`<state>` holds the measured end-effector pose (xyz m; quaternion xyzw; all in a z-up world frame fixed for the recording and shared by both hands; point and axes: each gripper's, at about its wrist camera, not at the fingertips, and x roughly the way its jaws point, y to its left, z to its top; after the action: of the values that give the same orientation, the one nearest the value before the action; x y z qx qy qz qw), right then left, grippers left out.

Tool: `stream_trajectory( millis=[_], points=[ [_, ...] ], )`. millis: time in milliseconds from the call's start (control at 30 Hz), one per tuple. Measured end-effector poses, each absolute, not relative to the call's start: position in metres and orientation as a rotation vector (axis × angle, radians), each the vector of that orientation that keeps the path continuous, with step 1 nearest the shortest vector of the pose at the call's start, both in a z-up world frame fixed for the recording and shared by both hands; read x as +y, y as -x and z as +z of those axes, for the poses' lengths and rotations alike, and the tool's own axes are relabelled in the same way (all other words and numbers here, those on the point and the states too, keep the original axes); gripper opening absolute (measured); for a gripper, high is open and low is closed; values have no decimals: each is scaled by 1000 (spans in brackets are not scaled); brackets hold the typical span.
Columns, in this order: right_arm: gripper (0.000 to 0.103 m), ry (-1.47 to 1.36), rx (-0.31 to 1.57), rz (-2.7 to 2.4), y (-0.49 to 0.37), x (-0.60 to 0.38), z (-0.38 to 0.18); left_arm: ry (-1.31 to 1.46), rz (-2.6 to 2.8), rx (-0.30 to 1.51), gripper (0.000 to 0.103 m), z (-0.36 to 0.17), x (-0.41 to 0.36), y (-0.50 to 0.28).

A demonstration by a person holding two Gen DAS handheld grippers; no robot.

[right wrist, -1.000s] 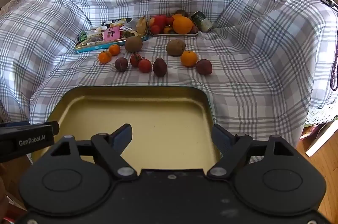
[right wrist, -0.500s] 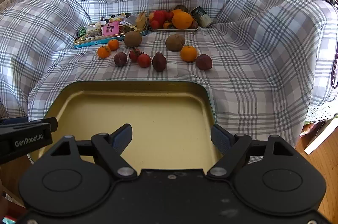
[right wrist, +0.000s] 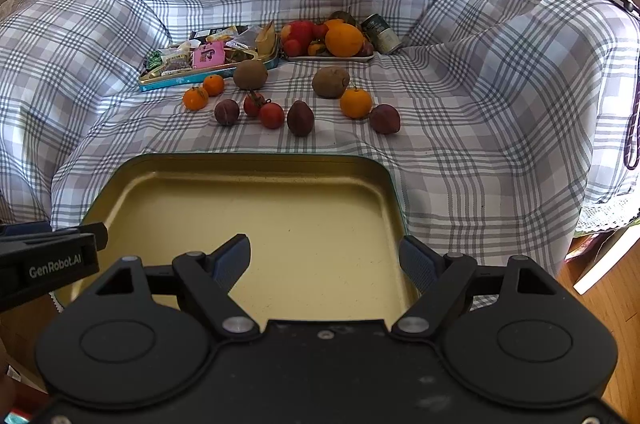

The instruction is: Organize fruits

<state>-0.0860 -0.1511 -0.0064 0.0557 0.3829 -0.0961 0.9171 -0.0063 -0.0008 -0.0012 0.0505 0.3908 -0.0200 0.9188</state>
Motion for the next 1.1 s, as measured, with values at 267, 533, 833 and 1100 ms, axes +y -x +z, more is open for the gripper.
stream_trajectory(
  millis=[267,533,833,1100],
  points=[
    [85,-107,781,-197,87,-150,-6,-106,-44,809,59,-3,1,7],
    [84,-102,782,-195,87,-149,-6,-106,-47,814,59,-3,-2,6],
    [84,-89,777,-183,87,-148,-5,-112,-57,829,59,-3,-4,4],
    [79,-92,784,-181,86,-150,-5,-112,-60,834,59,-2,-4,4]
  ],
)
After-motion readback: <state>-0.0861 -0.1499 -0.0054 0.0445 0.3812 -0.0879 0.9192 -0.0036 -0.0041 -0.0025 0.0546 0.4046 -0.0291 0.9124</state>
